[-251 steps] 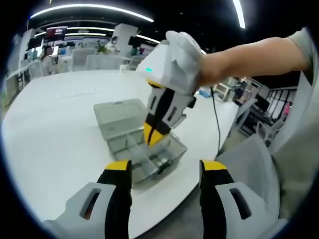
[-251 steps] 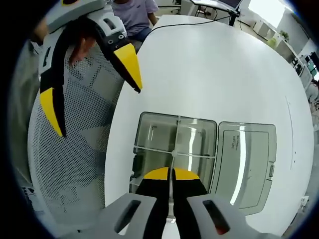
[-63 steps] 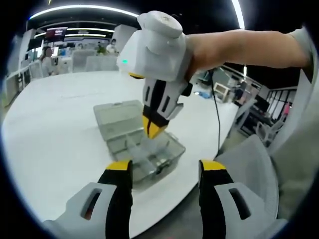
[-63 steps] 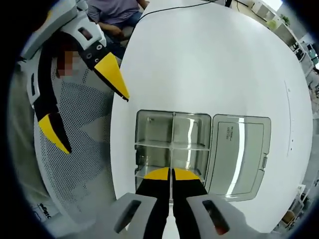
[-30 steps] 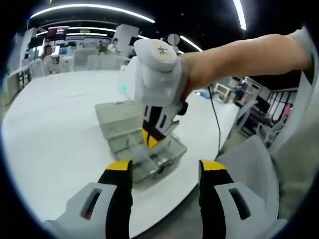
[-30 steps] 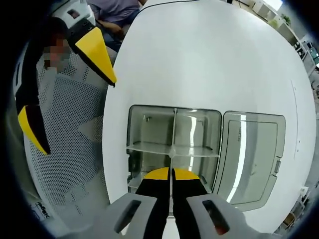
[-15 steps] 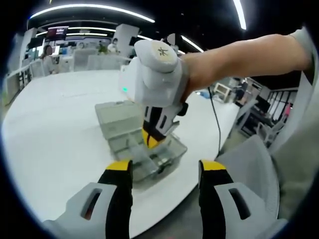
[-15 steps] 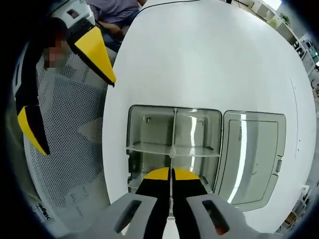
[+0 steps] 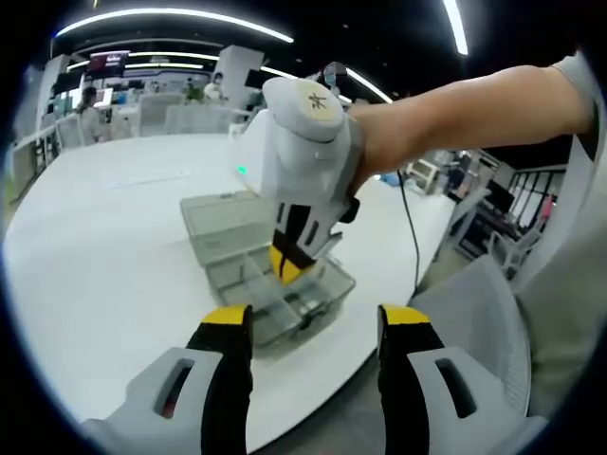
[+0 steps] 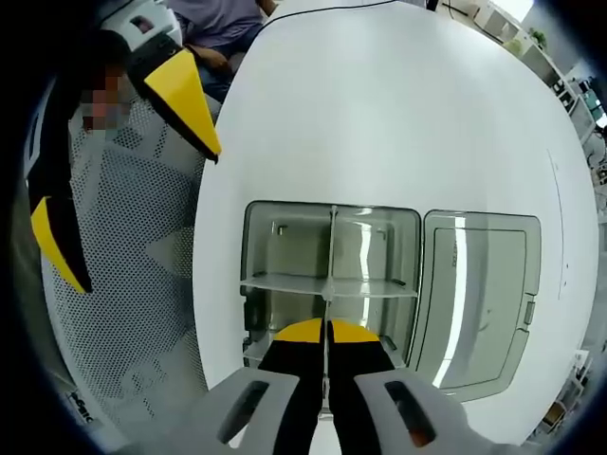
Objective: Insert the divider into the dual guide fixture by aligning both edges with the guide slots and pushing it downward to the bottom, including one-sided entry, uneven engagement, binding, and posture correction.
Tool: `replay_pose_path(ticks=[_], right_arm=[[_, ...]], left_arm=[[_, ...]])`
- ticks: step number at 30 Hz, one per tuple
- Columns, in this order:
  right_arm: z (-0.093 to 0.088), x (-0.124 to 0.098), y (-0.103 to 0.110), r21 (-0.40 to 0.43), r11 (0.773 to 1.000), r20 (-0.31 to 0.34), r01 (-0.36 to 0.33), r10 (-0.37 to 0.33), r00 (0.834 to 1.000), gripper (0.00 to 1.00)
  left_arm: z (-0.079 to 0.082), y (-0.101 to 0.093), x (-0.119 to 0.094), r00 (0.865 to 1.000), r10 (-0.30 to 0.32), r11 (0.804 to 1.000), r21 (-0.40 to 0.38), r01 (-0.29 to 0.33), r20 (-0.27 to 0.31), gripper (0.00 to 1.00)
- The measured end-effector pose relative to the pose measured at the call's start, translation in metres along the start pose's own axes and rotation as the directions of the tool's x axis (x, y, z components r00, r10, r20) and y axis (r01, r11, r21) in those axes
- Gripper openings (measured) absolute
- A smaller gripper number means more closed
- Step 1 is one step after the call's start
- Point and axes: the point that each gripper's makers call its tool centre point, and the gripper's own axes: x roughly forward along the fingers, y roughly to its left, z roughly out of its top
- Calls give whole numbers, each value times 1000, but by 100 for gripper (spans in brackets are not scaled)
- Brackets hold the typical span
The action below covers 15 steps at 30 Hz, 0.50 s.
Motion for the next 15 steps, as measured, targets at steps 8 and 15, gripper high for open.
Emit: replay_pose_path(ticks=[8,15], right_arm=[[2,-4,1,141,989,96,-42,28,995,0],[11,-14,-7,275,957,215,-95,35,976,9]], left_arm=[[1,2,-6,1000,5,1000,4,-5,1,50],[2,4,-10,1000,8,1000,10,-8,-4,50]])
